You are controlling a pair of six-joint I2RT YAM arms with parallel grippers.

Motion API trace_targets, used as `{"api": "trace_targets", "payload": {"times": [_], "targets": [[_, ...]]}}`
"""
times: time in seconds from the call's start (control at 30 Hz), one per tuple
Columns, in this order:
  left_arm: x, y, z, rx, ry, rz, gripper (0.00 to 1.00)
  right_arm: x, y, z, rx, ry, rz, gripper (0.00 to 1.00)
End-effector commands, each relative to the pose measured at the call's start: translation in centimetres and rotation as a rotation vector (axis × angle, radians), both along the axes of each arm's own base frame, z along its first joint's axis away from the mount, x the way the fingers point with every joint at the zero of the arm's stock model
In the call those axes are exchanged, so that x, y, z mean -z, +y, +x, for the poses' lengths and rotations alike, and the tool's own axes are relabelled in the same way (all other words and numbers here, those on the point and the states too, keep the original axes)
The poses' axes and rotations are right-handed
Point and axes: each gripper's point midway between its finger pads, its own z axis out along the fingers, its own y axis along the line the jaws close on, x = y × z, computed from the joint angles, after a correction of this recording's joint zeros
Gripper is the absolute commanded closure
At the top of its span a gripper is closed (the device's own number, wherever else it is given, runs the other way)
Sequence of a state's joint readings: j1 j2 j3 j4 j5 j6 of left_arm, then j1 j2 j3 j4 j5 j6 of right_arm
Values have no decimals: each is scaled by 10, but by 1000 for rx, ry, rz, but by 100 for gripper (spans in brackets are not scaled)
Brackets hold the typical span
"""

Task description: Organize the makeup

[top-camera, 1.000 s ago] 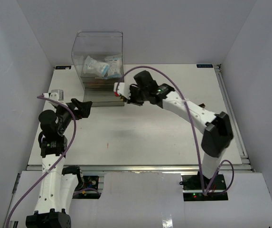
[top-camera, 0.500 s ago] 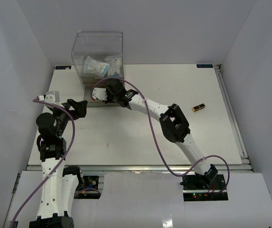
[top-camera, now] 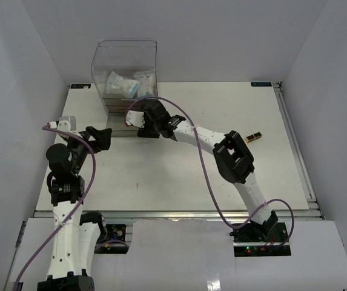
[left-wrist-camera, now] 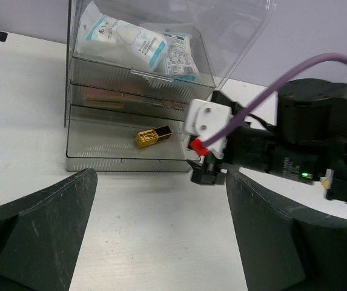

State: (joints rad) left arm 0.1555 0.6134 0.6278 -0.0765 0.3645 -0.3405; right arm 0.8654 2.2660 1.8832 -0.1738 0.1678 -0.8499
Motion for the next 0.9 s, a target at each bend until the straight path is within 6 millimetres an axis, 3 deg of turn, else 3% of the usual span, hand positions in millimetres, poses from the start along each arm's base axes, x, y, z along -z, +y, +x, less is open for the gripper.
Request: {"api": "trace_targets", "payload": {"times": [0.0,0.07,0.13,0.2,0.3,0.37,0.53,0.57,0.63,0.73,0.87], "targets": [[3,-4,0,27,2,-2,2,-83,-24,-49,-69,55,108,4],[3,-5,0,38,2,-5,2,-82,-47,-72,-162,179,138,10],[4,-9,0,60,7,-11,2,-71,-85,-108,-236,381,129,10],[4,-13,-1,83,6,-17,2,-64,-130,-126,-316,552,157,10],[4,-16,-2,100,4,-24,2,-34,-208,-164,-373,646,57,10],[4,-17,-2,109,6,-28,2,-11,-263,-155,-340,530,-131,10],[6,-22,-1,134,11,-38,2,10,-366,-126,-185,269,-535,10],[6,-22,-1,135,12,-38,2,11,-375,-120,-203,245,-586,10],[5,-22,-2,134,8,-37,2,13,-412,-99,-112,257,-695,10],[6,-21,-1,132,10,-37,2,19,-446,-72,-19,308,-790,6],[7,-20,-1,129,14,-35,2,39,-461,-43,-5,330,-890,2]]}}
